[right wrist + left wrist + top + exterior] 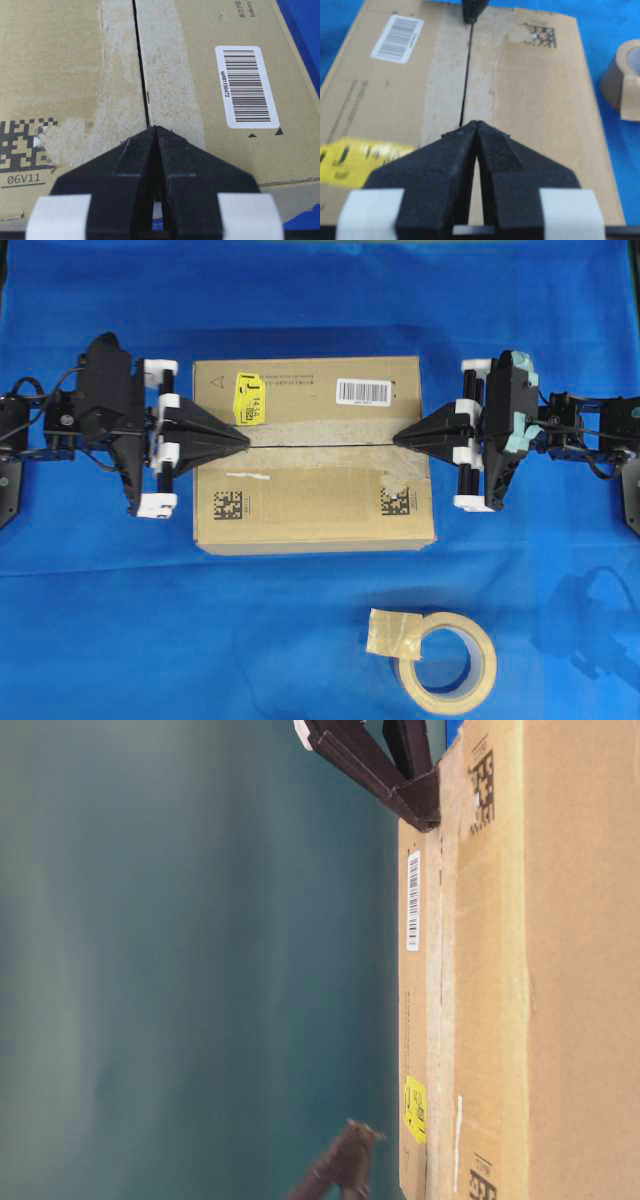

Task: Close the cardboard box.
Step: 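Hold both grippers pressing the closed lid along the center seam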

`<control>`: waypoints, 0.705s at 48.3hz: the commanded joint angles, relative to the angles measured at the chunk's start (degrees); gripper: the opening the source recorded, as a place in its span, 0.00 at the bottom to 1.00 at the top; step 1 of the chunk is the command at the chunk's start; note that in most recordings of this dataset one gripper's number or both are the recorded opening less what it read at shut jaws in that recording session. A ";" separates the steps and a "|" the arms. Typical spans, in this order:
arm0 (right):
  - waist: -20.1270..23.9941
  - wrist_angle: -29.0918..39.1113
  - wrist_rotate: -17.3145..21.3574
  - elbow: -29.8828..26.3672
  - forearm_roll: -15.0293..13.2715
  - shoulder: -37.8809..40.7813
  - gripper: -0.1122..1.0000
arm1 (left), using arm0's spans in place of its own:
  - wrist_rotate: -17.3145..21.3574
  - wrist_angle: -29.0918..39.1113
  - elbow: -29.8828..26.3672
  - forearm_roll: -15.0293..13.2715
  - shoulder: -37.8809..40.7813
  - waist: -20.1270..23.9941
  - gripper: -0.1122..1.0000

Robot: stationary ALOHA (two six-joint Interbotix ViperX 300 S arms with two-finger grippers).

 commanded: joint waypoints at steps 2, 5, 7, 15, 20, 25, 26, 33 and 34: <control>-0.26 -0.53 0.09 -0.35 0.09 -0.18 0.10 | 0.53 -3.87 1.76 -0.18 0.44 -0.18 0.10; -0.26 -0.53 0.09 -0.44 0.09 -0.18 0.10 | 1.05 -5.36 2.81 -0.35 0.97 -0.09 0.10; -0.18 -0.53 0.09 -0.35 0.09 -0.18 0.10 | 1.23 -6.15 3.43 -0.35 1.32 0.00 0.10; -0.26 -0.79 0.18 -0.35 0.09 -0.18 0.10 | 1.41 -7.12 4.04 -0.44 2.90 0.53 0.10; -0.18 -0.79 0.18 -0.35 0.09 -0.18 0.10 | 1.49 -7.21 4.04 -0.44 4.31 0.70 0.10; -0.18 -0.79 0.18 -0.35 0.09 -0.18 0.10 | 1.49 -7.29 4.13 -0.44 5.27 0.79 0.10; -0.26 -0.70 0.18 -0.35 0.09 -0.26 0.10 | 1.49 -7.38 4.13 -0.44 5.36 0.88 0.10; -0.18 -0.79 0.18 -0.35 0.09 -0.18 0.10 | 1.49 -7.47 3.96 -0.44 5.71 0.79 0.10; -0.18 -0.79 0.18 -0.35 0.09 -0.18 0.10 | 1.49 -7.47 3.96 -0.44 5.71 0.79 0.10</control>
